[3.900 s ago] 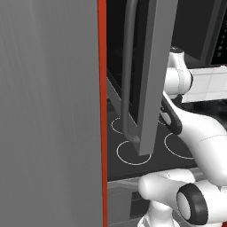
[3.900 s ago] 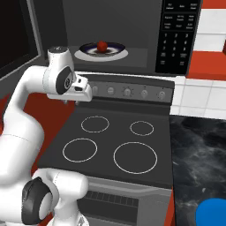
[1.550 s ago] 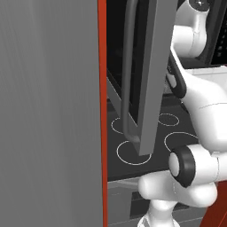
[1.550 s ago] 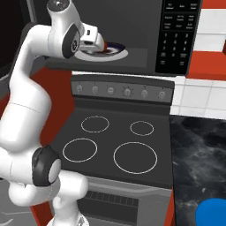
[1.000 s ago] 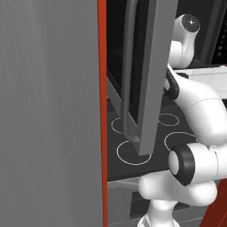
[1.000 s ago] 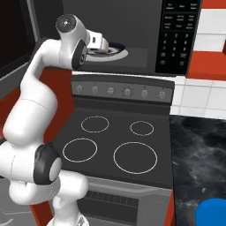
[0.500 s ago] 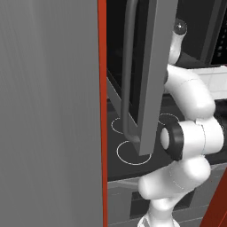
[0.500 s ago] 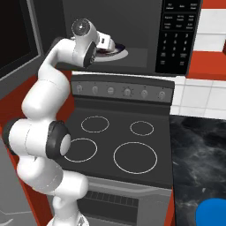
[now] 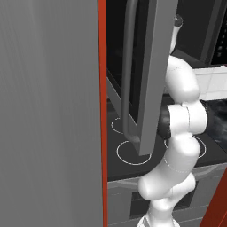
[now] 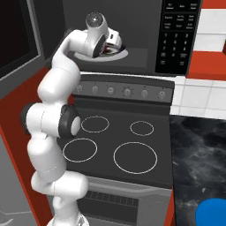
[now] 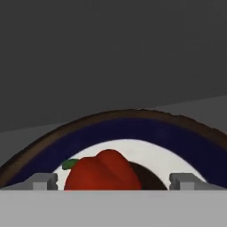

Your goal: Pick the bell pepper from the microwave and place it on plate located on the counter.

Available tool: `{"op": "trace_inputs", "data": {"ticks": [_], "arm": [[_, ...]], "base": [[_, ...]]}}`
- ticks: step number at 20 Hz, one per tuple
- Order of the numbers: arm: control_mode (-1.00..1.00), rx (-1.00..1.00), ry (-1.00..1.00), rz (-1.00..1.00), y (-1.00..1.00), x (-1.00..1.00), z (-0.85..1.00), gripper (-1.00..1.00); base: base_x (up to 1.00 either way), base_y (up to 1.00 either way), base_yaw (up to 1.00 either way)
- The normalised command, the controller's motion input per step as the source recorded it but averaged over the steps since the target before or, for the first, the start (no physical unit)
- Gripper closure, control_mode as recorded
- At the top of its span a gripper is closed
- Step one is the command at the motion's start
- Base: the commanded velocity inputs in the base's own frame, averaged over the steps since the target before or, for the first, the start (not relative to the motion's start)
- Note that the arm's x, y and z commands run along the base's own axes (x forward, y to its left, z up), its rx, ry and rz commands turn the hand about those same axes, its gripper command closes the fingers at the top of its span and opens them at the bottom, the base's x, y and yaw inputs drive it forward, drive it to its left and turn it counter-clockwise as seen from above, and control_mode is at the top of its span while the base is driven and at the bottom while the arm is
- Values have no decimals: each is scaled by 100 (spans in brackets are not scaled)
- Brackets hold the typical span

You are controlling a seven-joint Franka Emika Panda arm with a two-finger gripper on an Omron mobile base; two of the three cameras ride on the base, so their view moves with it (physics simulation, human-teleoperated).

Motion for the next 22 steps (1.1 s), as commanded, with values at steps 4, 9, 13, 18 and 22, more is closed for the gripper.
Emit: {"op": "trace_inputs", "data": {"ticks": [4,9,13,18,22], "arm": [[-100,0,3,0,0,21,0,-100],[-100,0,1,0,0,0,0,-100],[-100,-2,0,0,1,0,-12,-100],[-100,-2,0,0,4,-1,-25,-100],[-100,-1,0,0,8,0,-16,-100]], "base": [[0,0,0],[0,0,0],[0,0,0],[0,0,0],[0,0,0]]}}
